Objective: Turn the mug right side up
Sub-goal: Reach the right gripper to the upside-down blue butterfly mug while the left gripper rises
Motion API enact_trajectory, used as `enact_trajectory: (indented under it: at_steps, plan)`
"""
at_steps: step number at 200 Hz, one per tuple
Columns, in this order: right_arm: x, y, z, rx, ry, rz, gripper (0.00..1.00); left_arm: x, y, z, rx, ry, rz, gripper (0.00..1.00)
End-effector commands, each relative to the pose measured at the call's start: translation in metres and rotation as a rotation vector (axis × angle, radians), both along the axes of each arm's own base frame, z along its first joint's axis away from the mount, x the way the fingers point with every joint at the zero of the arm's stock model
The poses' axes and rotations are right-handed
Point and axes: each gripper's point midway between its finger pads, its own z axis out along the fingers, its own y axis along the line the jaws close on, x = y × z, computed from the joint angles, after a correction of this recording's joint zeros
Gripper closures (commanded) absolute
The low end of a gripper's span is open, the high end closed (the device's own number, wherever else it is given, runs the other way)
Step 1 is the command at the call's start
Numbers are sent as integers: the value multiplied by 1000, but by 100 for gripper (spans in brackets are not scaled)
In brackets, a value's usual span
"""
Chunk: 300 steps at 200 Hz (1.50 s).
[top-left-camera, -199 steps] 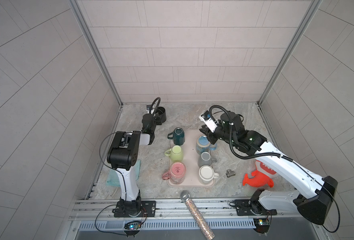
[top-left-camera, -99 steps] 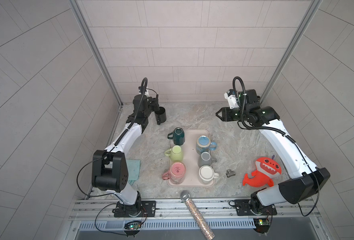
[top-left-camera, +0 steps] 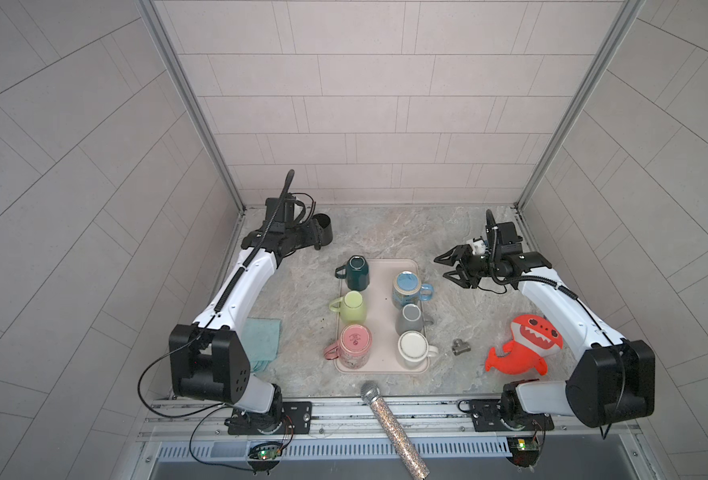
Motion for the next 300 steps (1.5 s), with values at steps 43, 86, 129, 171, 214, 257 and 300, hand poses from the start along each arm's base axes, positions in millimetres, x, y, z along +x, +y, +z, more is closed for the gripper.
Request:
enact_trajectory:
  at_steps: [43,86,129,171,214,257,300]
  plan:
    - [-15,22,0,197,71,-48,33,-22,-2,15,-35,-5,-11,29]
    - [-21,24,-29,232,144,-82,31,-22,-10,11,-77,8,-39,28]
    - [-14,27,-49,274,211,-120,31,-23,-10,8,-78,15,-38,28]
    - [-10,29,-62,289,264,-135,31,-25,-8,0,-64,35,-35,28]
    - [0,32,-80,309,299,-151,31,-18,-11,-5,-78,48,-42,27]
    - [12,35,-88,343,305,-160,33,-14,-12,-11,-83,63,-41,27]
    - [18,36,-93,352,304,-167,45,-14,-11,-13,-85,67,-39,27]
